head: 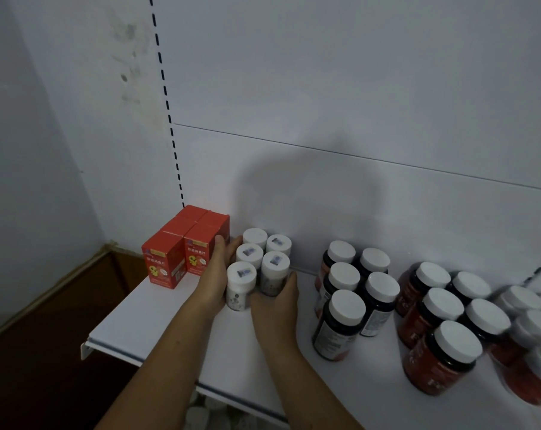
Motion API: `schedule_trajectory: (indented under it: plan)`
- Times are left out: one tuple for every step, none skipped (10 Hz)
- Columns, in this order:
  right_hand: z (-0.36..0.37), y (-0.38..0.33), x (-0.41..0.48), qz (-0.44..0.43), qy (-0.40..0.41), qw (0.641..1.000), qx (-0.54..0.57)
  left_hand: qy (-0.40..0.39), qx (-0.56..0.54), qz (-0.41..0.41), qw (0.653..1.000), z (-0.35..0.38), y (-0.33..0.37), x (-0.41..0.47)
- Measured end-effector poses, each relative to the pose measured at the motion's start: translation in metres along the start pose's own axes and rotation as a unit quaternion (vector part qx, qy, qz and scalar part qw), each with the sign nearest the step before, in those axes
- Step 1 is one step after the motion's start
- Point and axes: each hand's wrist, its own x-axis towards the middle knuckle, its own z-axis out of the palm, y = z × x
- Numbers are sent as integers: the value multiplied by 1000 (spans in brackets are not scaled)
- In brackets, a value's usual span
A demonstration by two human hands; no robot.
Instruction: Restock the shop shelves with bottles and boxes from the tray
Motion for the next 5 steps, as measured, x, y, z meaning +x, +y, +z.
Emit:
schedule_trajectory:
  plan:
    - [-2,0,1,6,-10,1000,-8,19,-2,8,1000,-1,0,-1]
    - [-11,-14,-13,20,-45,998,-36,40,1,21,999,-1,0,-5]
    - [-27,-29,-37,35,-105,991,-70,52,53,25,997,-5,4,-18]
    - [-52,-35,-67,24,-180,980,-85,78,177,51,980,-15,4,-48]
    - [-77,-45,-89,27,-238,970,-47,151,282,104,942,-28,-10,-84]
